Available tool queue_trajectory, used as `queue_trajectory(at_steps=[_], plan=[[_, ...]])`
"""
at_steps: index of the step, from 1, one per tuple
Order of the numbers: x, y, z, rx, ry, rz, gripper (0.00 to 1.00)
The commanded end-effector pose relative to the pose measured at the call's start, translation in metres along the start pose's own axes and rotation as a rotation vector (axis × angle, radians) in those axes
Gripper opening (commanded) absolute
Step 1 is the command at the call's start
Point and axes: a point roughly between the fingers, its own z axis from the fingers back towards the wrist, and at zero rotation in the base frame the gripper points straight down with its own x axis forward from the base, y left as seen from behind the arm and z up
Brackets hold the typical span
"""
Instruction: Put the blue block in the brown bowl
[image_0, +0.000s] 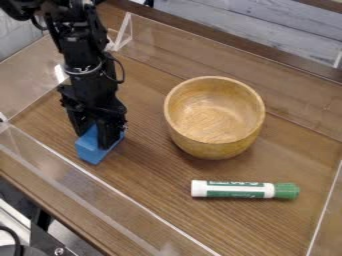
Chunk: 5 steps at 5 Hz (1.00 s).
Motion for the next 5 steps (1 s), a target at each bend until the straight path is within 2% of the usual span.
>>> queue_trajectory(at_steps=[1, 5], plan=[[0.01, 0.001, 0.019, 0.027, -0.055, -0.013, 0.0], [0.016, -0.009, 0.045, 0.023, -0.052, -0.013, 0.0]])
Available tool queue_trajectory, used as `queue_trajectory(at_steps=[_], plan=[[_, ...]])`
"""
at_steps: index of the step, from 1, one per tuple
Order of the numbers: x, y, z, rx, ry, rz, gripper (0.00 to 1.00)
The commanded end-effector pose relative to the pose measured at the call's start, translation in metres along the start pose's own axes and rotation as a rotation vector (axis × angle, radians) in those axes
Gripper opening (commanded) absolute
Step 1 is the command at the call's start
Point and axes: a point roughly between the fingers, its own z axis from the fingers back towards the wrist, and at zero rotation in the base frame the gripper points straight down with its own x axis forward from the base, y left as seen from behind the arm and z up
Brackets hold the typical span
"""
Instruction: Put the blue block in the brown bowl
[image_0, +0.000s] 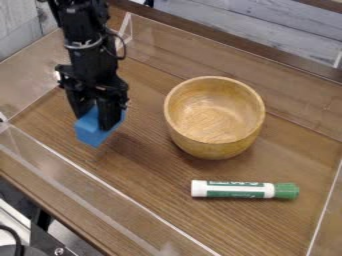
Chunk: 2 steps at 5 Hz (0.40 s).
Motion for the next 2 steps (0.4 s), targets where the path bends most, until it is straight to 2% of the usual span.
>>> queue_trajectory(at_steps=[1, 2], plan=[[0.0115, -0.0074, 0.0235, 0.023, -0.075, -0.013, 0.0], [0.0144, -0.0143, 0.0273, 0.019, -0.08, -0.018, 0.0]])
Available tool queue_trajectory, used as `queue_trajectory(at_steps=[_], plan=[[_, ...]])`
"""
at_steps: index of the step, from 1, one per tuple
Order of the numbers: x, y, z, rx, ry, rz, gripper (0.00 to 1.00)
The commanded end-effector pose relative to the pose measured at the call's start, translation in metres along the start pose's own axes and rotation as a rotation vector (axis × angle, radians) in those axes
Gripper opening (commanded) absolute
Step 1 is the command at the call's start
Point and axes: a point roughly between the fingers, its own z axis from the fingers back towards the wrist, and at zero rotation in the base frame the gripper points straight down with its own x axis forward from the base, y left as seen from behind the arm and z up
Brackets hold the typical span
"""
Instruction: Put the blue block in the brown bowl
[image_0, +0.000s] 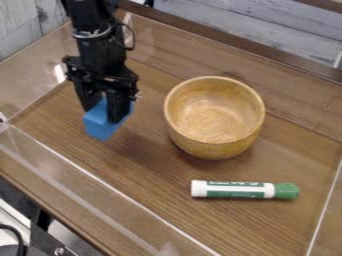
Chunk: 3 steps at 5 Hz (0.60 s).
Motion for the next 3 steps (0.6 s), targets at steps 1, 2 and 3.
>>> queue_trajectory(at_steps=[1, 2, 3], plan=[[0.012, -0.01, 0.021, 0.019, -0.077, -0.015, 0.0], [0.016, -0.019, 0.025, 0.017, -0.085, -0.023, 0.0], [0.018, -0.024, 0.027, 0.014, -0.093, -0.032, 0.0]])
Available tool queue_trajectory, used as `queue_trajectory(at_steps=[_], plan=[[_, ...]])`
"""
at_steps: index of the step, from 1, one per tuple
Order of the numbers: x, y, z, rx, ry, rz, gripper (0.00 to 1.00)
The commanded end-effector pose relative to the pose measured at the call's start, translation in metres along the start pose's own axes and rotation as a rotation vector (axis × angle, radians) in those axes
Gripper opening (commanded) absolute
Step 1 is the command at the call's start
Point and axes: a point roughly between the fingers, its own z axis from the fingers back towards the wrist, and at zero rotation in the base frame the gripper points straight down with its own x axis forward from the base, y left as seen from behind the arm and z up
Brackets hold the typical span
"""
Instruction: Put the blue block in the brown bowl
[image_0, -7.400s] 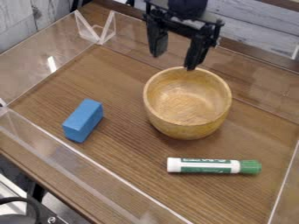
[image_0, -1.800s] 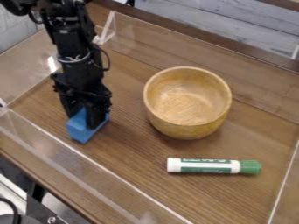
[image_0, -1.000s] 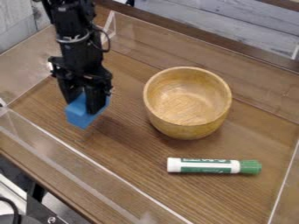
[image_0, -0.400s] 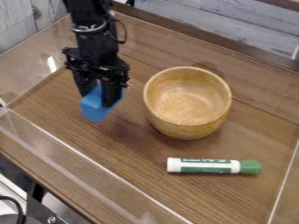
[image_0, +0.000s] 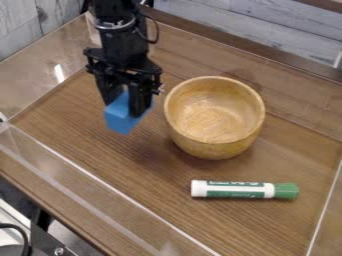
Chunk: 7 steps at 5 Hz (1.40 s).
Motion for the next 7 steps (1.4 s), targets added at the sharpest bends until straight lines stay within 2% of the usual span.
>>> queue_trajectory(at_steps=[1, 7], plan=[[0.01, -0.005, 0.021, 0.012, -0.078, -0.01, 0.0], [0.024, -0.032, 0.036, -0.012, -0.118, 0.001, 0.0]])
